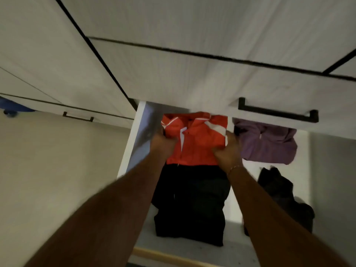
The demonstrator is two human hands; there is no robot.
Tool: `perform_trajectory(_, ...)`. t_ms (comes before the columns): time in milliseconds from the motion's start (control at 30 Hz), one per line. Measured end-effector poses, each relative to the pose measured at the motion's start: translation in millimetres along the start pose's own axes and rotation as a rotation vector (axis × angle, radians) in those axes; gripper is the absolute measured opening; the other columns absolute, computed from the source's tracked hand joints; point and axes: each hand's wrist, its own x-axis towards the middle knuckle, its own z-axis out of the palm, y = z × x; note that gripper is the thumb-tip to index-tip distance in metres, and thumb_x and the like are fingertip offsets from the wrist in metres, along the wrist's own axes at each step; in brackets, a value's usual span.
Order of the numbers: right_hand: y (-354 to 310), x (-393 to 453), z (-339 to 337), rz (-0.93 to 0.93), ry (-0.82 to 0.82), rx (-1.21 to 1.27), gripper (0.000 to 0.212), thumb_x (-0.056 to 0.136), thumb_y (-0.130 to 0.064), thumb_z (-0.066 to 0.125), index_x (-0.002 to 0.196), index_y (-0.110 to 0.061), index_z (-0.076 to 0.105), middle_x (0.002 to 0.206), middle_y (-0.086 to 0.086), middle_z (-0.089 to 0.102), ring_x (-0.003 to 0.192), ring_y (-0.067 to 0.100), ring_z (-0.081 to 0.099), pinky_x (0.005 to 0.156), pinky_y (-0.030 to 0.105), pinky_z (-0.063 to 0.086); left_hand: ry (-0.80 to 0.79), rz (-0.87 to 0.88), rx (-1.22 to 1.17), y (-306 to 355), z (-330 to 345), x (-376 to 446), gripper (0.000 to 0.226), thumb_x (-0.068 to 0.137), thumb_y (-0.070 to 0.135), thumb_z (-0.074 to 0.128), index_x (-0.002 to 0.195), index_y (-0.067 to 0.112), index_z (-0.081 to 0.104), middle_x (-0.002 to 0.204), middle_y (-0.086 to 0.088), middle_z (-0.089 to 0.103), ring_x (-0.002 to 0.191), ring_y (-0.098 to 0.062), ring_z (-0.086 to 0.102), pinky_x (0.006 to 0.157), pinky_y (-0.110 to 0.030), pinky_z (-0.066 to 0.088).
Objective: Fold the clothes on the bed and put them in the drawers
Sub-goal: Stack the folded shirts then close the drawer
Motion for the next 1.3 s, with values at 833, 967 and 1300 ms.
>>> perform_trajectory(833, 37, -215, -50, -0.457, -0.649, -1.143, 0.059, 0.084, -0.035, 0.069, 0.137, -0.024, 0.046, 0.121, 0.002, 0.06, 0.112, 0.028, 0.056, 0.085, 0.041, 0.045, -0.866, 0.963, 1.397, -54, -50, -174, 0.083, 0.059, 0.061, 0.079, 0.13, 0.028, 0.051, 0.129, 0.0, 0.051, 0.115, -0.026, 0.048, 0.094, -0.045, 0.039)
perform_trajectory(967, 20, -190, -61, -0.423, -0.378, -1.197, 0.018, 0.098, -0.03, 0.053, 0.109, -0.023, 0.066, 0.092, 0.0, 0.073, 0.084, 0.026, 0.069, 0.067, 0.034, 0.05, -0.338, 1.143, 1.391, -27, -63, -151, 0.053, 0.073, 0.061, 0.072, 0.108, 0.023, 0.063, 0.11, -0.002, 0.054, 0.105, -0.026, 0.049, 0.095, -0.051, 0.035)
perform_trajectory(1300, -27, -91, -73, -0.185, -0.207, -0.969, 0.061, 0.094, -0.034, 0.062, 0.148, -0.009, 0.049, 0.161, 0.014, 0.04, 0.151, 0.03, 0.034, 0.118, 0.044, 0.037, -0.29, 0.391, 0.958, 43, 9, -98, 0.084, 0.091, 0.054, 0.062, 0.157, 0.011, 0.034, 0.164, -0.013, 0.034, 0.151, -0.031, 0.029, 0.117, -0.047, 0.033)
